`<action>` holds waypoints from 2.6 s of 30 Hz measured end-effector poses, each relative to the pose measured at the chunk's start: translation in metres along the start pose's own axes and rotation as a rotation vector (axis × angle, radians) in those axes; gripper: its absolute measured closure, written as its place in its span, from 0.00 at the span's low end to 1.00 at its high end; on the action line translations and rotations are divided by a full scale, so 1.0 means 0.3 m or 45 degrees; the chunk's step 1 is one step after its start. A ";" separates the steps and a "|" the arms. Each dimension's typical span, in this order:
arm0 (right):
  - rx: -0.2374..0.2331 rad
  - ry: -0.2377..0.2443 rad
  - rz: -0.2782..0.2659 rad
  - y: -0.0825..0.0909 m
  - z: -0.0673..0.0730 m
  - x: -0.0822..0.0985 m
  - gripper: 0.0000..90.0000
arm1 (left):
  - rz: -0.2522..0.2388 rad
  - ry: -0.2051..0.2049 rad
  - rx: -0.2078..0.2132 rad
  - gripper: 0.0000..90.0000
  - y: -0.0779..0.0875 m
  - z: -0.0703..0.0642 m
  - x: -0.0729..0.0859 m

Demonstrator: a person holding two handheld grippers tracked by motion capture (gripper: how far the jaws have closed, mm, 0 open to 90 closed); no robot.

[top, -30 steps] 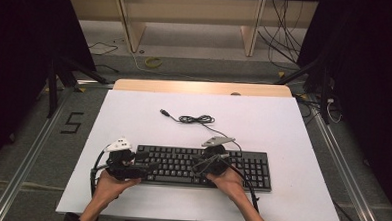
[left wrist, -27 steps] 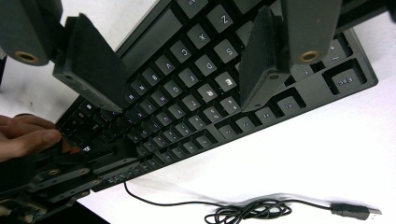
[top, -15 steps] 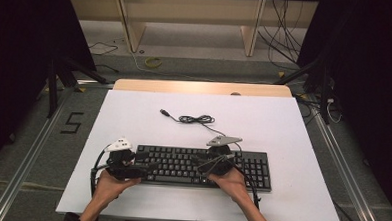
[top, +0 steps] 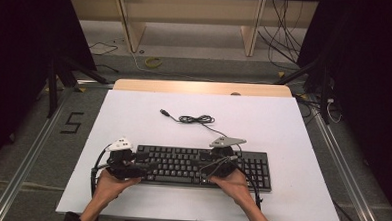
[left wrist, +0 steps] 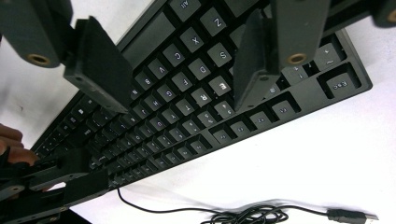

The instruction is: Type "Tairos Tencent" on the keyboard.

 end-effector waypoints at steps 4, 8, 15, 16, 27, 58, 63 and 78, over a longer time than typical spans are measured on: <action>-0.005 -0.004 -0.004 0.008 0.003 0.003 0.58 | 0.022 -0.006 -0.006 0.47 -0.004 0.000 0.005; -0.005 0.005 -0.014 0.014 0.003 0.006 0.56 | 0.040 0.008 -0.013 0.56 -0.008 0.007 0.009; -0.014 0.003 -0.022 0.027 0.006 0.009 0.52 | 0.075 0.009 -0.029 0.66 -0.013 0.016 0.015; -0.014 0.004 -0.027 0.029 0.007 0.008 0.51 | 0.079 0.008 -0.030 0.67 -0.015 0.017 0.015; -0.026 0.007 -0.051 0.051 0.014 0.011 0.47 | 0.131 0.009 -0.052 0.80 -0.026 0.035 0.028; -0.040 0.038 -0.073 0.079 0.036 0.041 0.38 | 0.231 -0.020 -0.084 0.99 -0.065 0.053 0.056; -0.038 0.035 -0.070 0.084 0.031 0.048 0.38 | 0.243 -0.019 -0.085 0.99 -0.070 0.055 0.061; -0.031 0.030 -0.070 0.091 0.029 0.055 0.38 | 0.267 -0.015 -0.091 0.99 -0.077 0.058 0.073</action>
Point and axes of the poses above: each handheld gripper's, and its own axes: y roughly backward along the jaws, x roughly out of its underside, z roughly to its left, the point moved 9 cm from there along -y, roughly forward along the jaws, and after that the axes turned 4 degrees about x, right-handed, at the moved point
